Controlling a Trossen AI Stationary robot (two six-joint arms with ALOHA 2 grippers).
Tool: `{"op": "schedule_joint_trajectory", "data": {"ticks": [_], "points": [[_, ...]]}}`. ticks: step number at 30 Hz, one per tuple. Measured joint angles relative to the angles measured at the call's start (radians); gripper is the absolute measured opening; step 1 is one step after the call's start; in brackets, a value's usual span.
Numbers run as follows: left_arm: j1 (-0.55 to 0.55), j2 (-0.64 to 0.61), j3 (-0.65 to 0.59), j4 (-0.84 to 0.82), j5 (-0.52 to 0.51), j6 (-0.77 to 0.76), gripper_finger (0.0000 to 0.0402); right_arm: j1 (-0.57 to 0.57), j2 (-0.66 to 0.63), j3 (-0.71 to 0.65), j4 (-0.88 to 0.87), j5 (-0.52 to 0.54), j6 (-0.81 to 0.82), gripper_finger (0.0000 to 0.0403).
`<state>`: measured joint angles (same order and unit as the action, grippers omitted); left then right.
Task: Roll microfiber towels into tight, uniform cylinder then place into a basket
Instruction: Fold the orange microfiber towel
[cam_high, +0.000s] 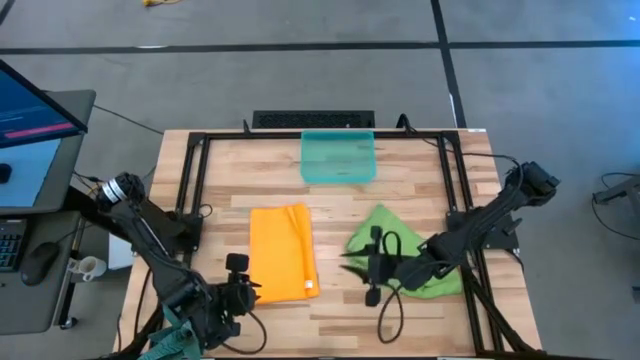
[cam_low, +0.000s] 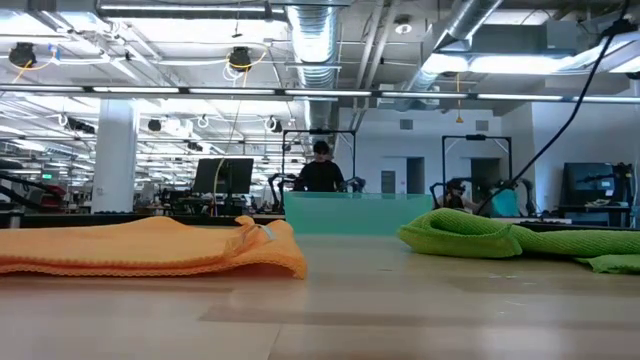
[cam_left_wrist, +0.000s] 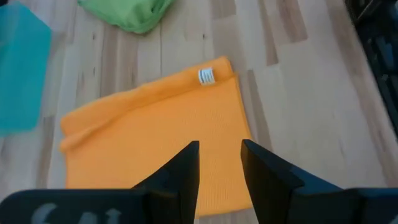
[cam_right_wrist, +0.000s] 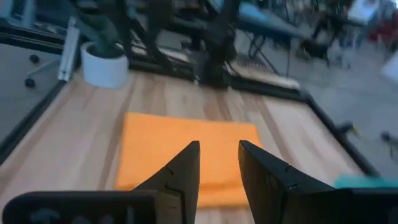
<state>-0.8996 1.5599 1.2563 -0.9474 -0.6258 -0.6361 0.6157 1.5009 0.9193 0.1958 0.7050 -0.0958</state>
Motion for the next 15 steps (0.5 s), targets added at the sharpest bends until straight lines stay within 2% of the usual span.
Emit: {"op": "schedule_joint_trajectory", "data": {"ticks": [5, 9, 15], "points": [[-0.010, 0.032, 0.033, -0.031, 0.008, 0.000, 0.0112, 0.003, 0.083, 0.052, 0.039, 0.002, -0.116, 0.0132], [-0.009, 0.053, 0.078, -0.087, -0.004, 0.000, 0.0112, -0.004, 0.148, 0.095, 0.036, 0.004, -0.122, 0.0132], [-0.006, 0.080, 0.077, -0.178, -0.015, -0.050, 0.0112, -0.017, 0.232, 0.139, 0.035, -0.001, -0.122, 0.0132]]}}
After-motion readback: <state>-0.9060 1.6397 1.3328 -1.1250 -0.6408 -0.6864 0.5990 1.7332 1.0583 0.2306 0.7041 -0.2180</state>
